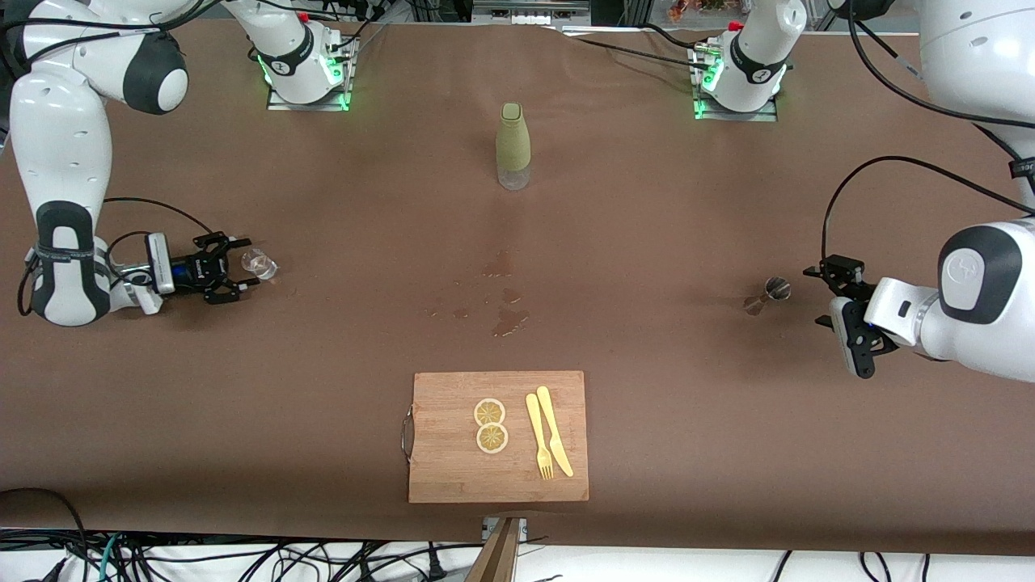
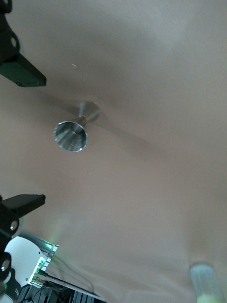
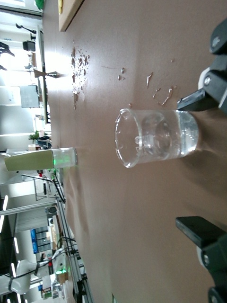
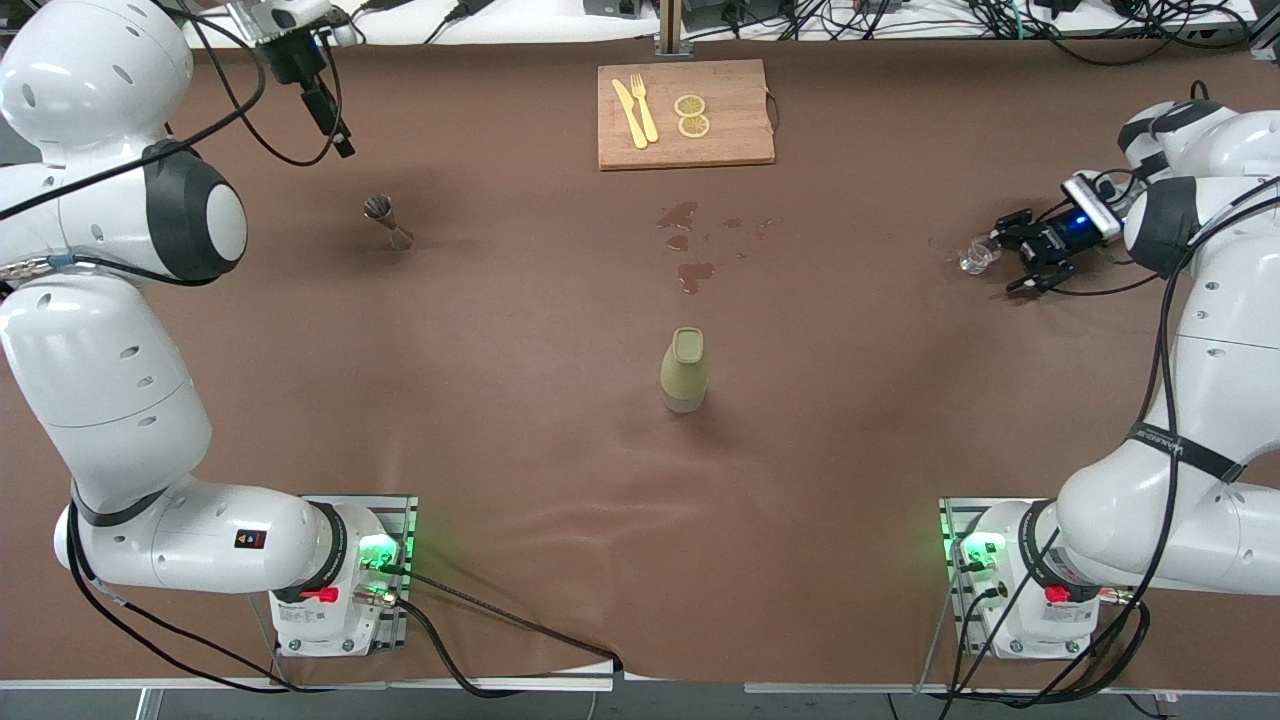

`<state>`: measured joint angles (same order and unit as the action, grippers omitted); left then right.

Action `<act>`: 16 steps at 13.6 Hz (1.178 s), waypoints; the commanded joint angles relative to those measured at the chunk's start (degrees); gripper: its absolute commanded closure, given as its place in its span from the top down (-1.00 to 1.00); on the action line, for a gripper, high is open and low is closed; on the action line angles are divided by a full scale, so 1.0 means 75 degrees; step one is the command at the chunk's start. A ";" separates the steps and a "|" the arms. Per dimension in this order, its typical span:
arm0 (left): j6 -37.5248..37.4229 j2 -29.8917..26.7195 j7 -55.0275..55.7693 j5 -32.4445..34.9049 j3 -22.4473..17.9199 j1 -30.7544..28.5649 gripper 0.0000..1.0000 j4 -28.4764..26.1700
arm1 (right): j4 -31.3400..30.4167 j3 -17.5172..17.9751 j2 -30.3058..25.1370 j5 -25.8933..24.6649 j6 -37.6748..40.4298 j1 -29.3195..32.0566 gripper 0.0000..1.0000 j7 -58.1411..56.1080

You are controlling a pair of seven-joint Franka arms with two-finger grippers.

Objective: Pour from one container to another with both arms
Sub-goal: 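Open both grippers, releasing the jigger and beaker on the table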

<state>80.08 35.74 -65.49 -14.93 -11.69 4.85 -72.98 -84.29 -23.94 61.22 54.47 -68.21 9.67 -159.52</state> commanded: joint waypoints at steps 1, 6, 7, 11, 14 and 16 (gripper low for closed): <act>-0.0456 -0.0849 0.1695 0.0678 -0.0070 0.0477 1.00 -0.0031 | -0.0094 -0.0205 -0.0392 -0.0360 0.0013 -0.0071 0.97 -0.1325; -0.0062 -0.2805 0.4486 0.1065 0.0233 0.0620 1.00 -0.1305 | -0.0082 -0.0230 -0.1971 -0.0910 -0.0525 -0.0246 0.97 0.0276; 0.0091 -0.3145 0.4896 0.1379 0.0455 0.0584 1.00 -0.1575 | -0.0094 -0.0218 -0.2334 -0.1004 -0.0666 -0.0397 0.97 0.0804; 0.0303 -0.3978 0.6151 0.2460 0.1875 -0.0318 1.00 -0.2115 | -0.0316 -0.0136 -0.3532 -0.1403 -0.1146 -0.0902 0.97 0.2809; 0.1319 -0.5172 0.7323 0.2250 0.1887 -0.0810 1.00 -0.3110 | -0.0853 0.0075 -0.3651 -0.1240 -0.1615 -0.0950 0.97 0.2837; 0.1440 -0.5386 0.7910 0.2203 0.1898 -0.0974 1.00 -0.3218 | -0.1182 0.0075 -0.3441 -0.0913 -0.1756 -0.0950 0.97 0.2347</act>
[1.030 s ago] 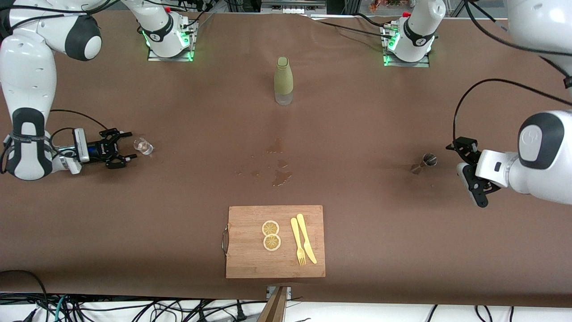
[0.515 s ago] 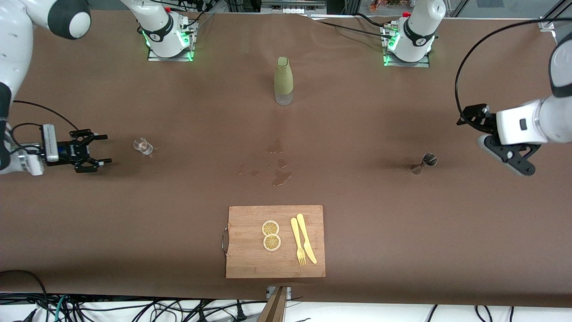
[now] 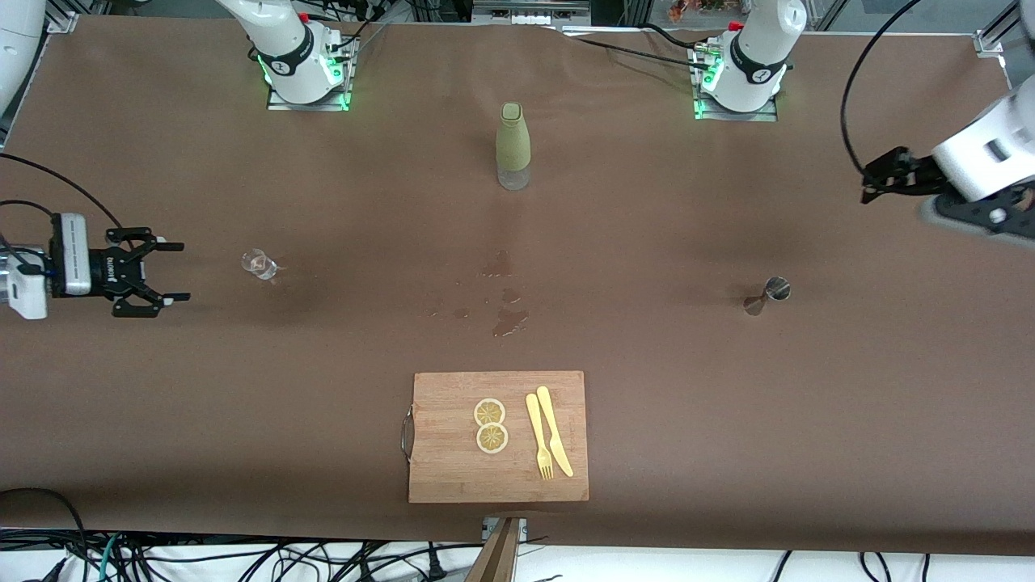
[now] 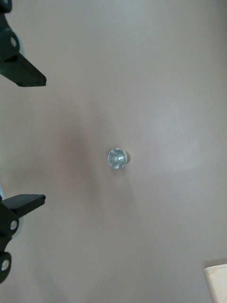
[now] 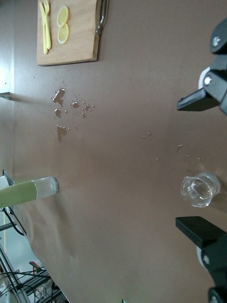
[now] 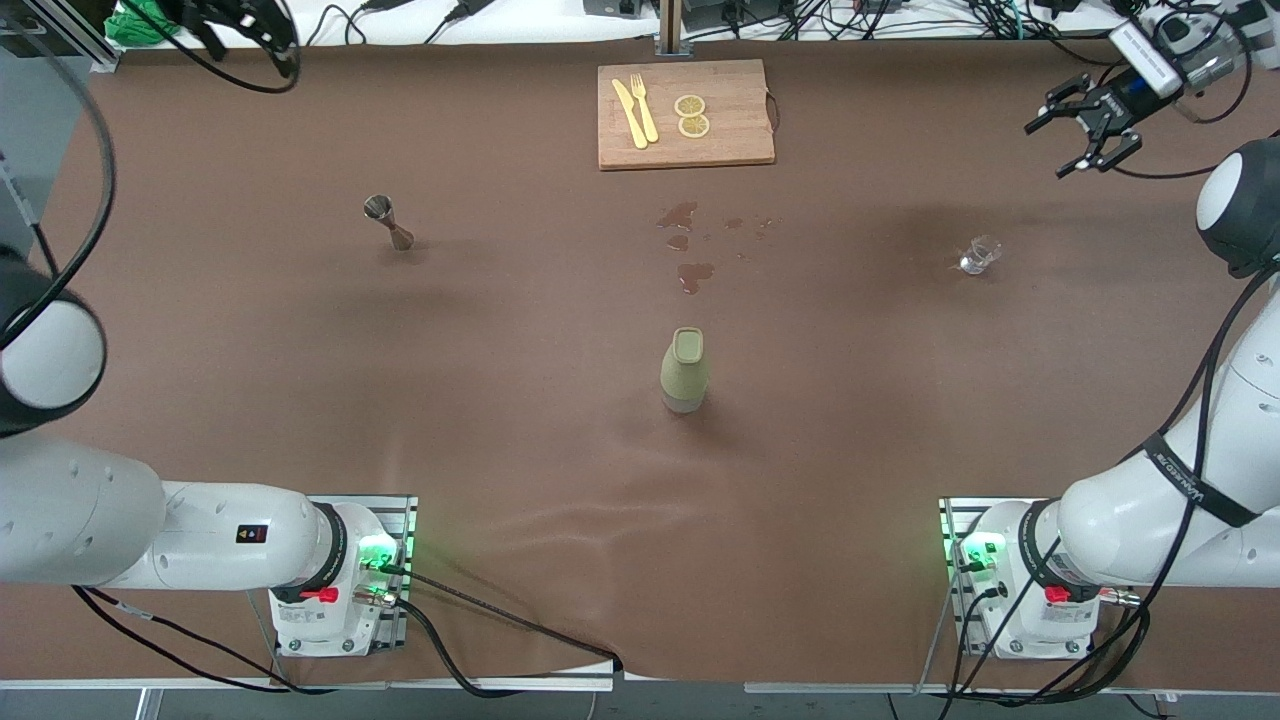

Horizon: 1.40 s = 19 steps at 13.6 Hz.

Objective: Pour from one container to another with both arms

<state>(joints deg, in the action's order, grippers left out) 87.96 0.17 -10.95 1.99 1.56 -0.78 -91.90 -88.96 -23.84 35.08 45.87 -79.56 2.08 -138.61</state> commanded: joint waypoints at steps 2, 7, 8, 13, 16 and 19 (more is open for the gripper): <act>0.0389 -0.0644 0.0792 -0.0510 0.0295 -0.0365 1.00 -0.0695 | -0.0642 0.0050 0.0639 0.0597 -0.0279 0.0109 0.97 -0.1331; 0.0412 -0.0621 0.0780 -0.0523 0.0308 -0.0633 1.00 -0.0683 | -0.0935 0.0015 0.1264 0.0728 -0.0197 0.0648 0.97 -0.2578; 0.0424 -0.0598 0.0757 -0.0524 0.0296 -0.0646 1.00 -0.0684 | -0.0866 -0.0020 0.1148 0.0704 -0.0208 0.0625 0.97 -0.2473; 0.0412 -0.0539 0.0780 -0.0430 0.0296 -0.0646 1.00 -0.0695 | -0.0877 0.0038 -0.0630 -0.0418 -0.0583 0.0450 0.97 -0.0473; 0.0424 -0.0551 0.0769 -0.0430 0.0296 -0.0774 1.00 -0.0625 | -0.0982 0.0050 -0.2176 -0.1425 -0.0841 0.0018 0.97 0.1633; 0.0436 -0.0598 0.0769 -0.0430 0.0296 -0.0869 1.00 -0.0649 | -0.1006 0.0050 -0.3583 -0.2550 -0.1005 -0.0766 0.97 0.4175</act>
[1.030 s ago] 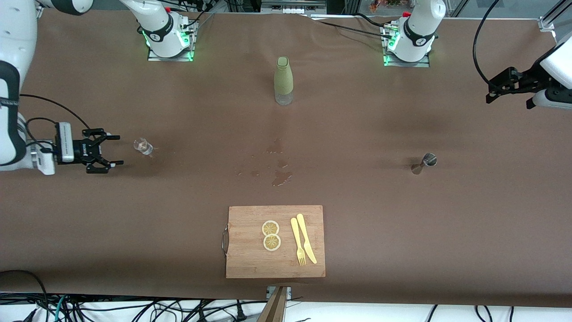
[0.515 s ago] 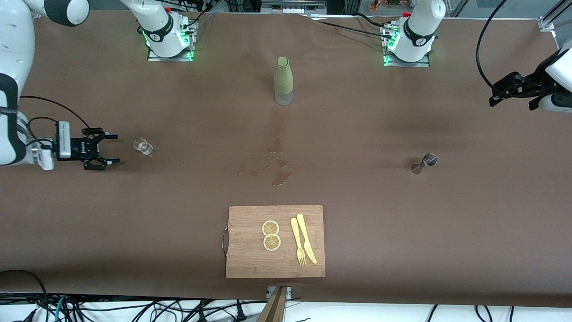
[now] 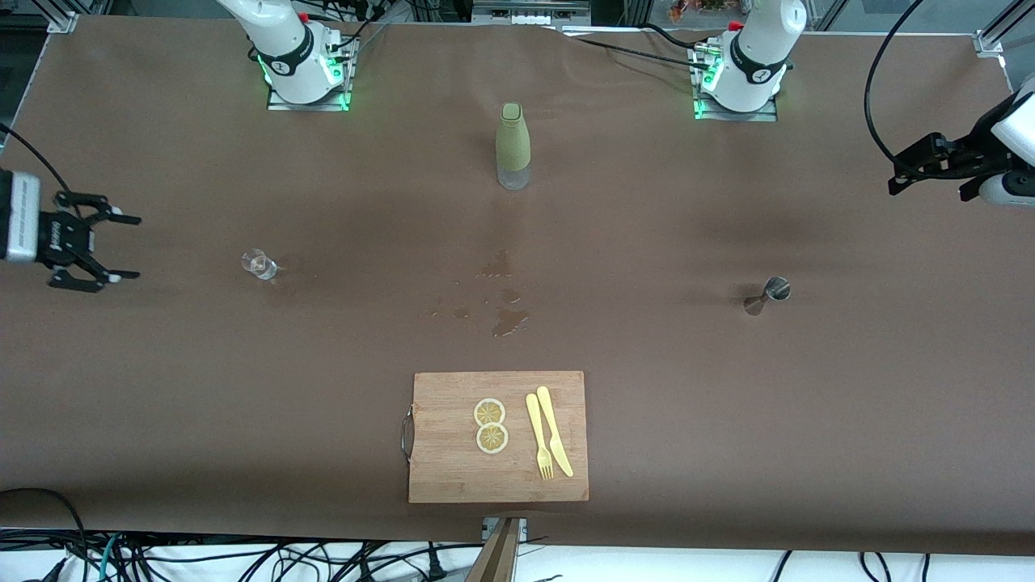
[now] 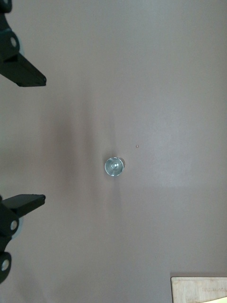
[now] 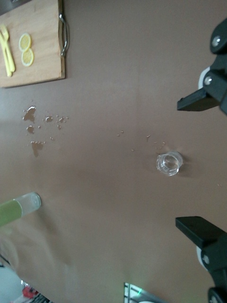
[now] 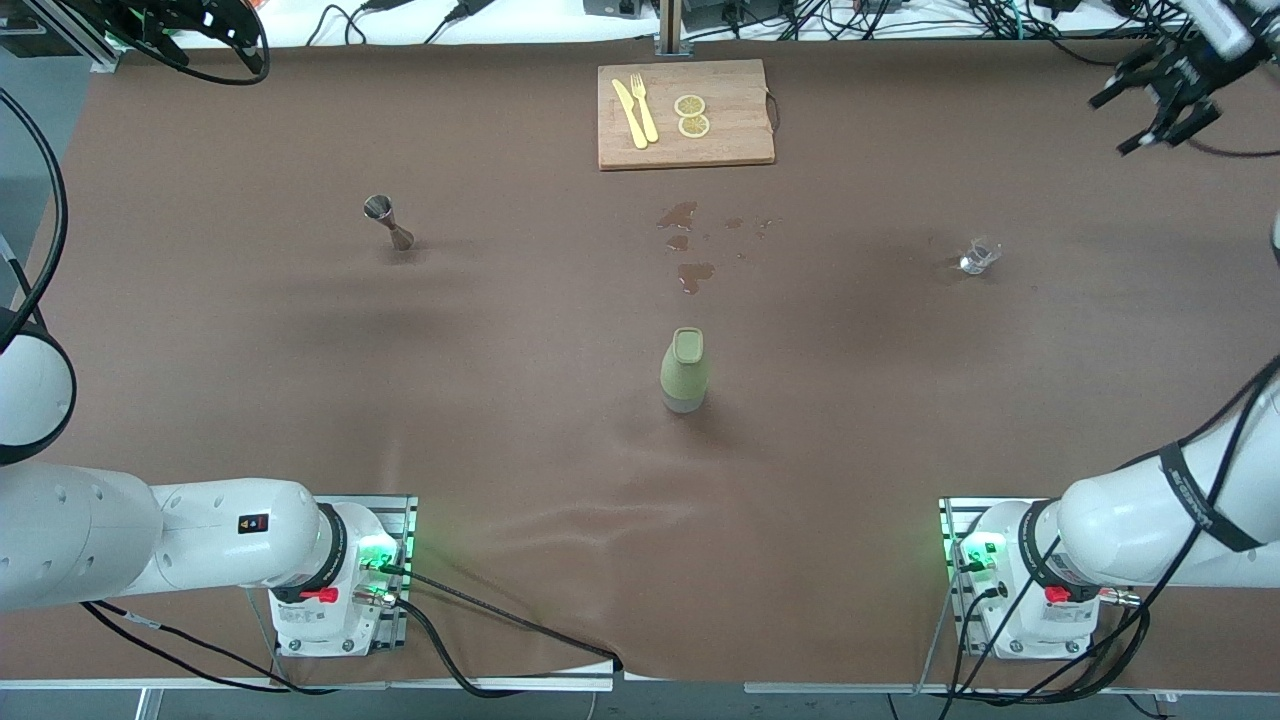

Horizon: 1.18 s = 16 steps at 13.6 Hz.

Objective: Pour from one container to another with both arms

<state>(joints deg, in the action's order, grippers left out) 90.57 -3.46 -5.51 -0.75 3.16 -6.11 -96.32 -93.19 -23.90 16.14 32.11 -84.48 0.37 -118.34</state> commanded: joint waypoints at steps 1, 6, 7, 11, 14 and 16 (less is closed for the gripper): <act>0.0087 -0.0125 0.0032 -0.0064 0.0083 -0.0182 1.00 -0.0071 | -0.0442 0.0058 -0.1479 -0.1113 -0.0385 -0.0878 0.97 0.2433; 0.0087 -0.0125 0.0032 -0.0053 0.0083 -0.0182 1.00 -0.0048 | -0.0419 0.0817 -0.2841 -0.2720 -0.0549 -0.2087 0.97 0.7179; 0.0087 -0.0113 0.0032 -0.0064 0.0083 -0.0193 1.00 -0.0048 | -0.0373 0.1063 -0.2971 -0.3013 -0.0526 -0.2205 0.97 0.8105; 0.0099 -0.0194 0.0044 -0.0064 0.0083 -0.0194 1.00 -0.0083 | 0.0013 0.1861 -0.3054 -0.3741 -0.0362 -0.2300 0.97 1.1247; 0.0099 -0.0277 0.0044 -0.0052 0.0083 -0.0217 1.00 -0.0106 | 0.0249 0.2015 -0.3042 -0.4023 0.0105 -0.2405 0.98 1.3334; 0.0099 -0.0312 0.0044 -0.0052 0.0083 -0.0275 1.00 -0.0118 | 0.0249 0.2015 -0.3066 -0.4314 0.0364 -0.2405 0.98 1.4263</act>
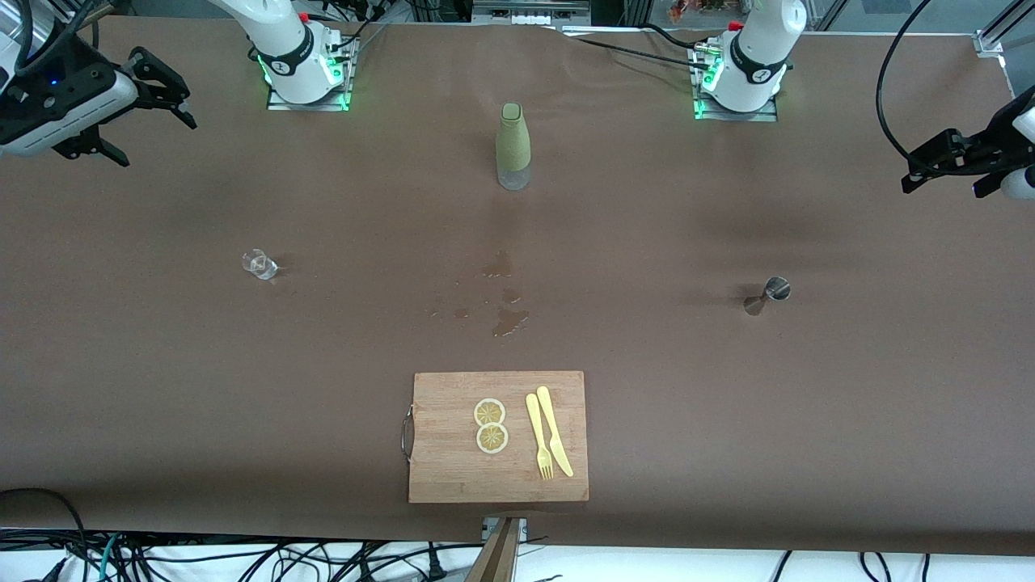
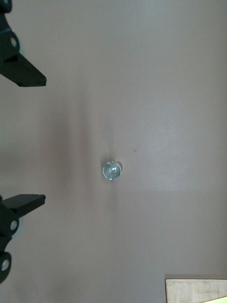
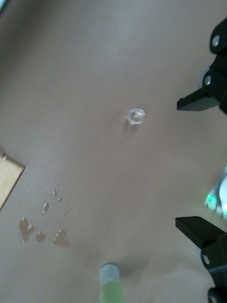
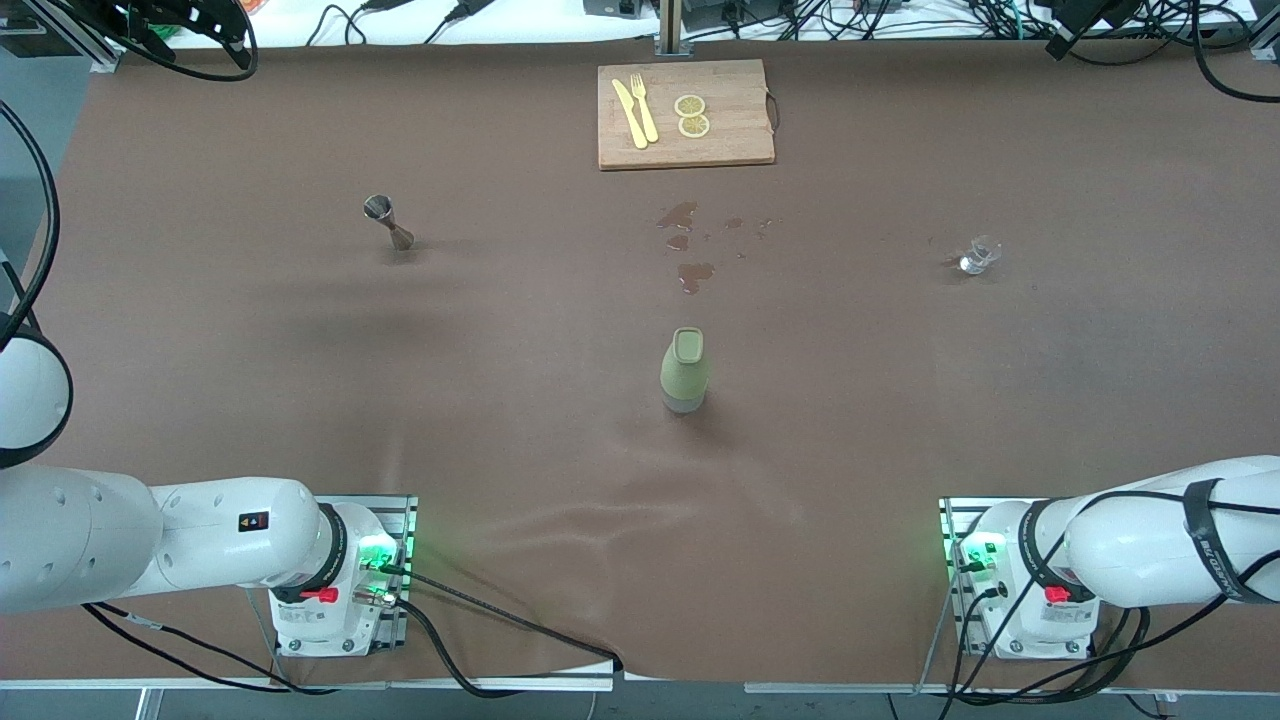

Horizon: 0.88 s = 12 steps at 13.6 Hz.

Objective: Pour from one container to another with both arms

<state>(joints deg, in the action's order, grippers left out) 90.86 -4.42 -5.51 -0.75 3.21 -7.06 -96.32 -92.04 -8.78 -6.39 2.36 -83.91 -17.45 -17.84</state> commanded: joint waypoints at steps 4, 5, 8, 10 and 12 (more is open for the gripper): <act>0.0061 -0.0196 0.0043 -0.0052 0.0076 -0.0148 1.00 -0.0130 | 0.0073 -0.0059 -0.0027 -0.1041 0.0126 -0.0193 0.98 0.1161; 0.0061 -0.0196 0.0043 -0.0052 0.0076 -0.0148 1.00 -0.0130 | 0.0038 -0.0083 -0.0038 -0.1030 -0.0025 -0.0193 0.98 0.1044; 0.0061 -0.0184 0.0055 -0.0052 0.0076 -0.0148 1.00 -0.0119 | -0.0230 -0.0329 -0.0062 -0.0481 -0.0248 -0.0170 0.98 0.0610; 0.0061 -0.0184 0.0055 -0.0052 0.0076 -0.0148 1.00 -0.0119 | -0.0208 -0.0317 -0.0073 -0.0397 -0.0320 -0.0181 0.98 0.0703; 0.0061 -0.0184 0.0078 0.0040 0.0065 -0.0067 1.00 -0.0119 | -0.0208 -0.0317 -0.0120 -0.0385 -0.0343 -0.0193 0.98 0.0737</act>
<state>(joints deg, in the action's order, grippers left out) 90.86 -4.75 -5.51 -0.75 3.20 -7.44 -96.32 -93.06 -10.63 -6.26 -1.43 -85.73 -18.18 -12.24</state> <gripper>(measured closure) 0.000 0.004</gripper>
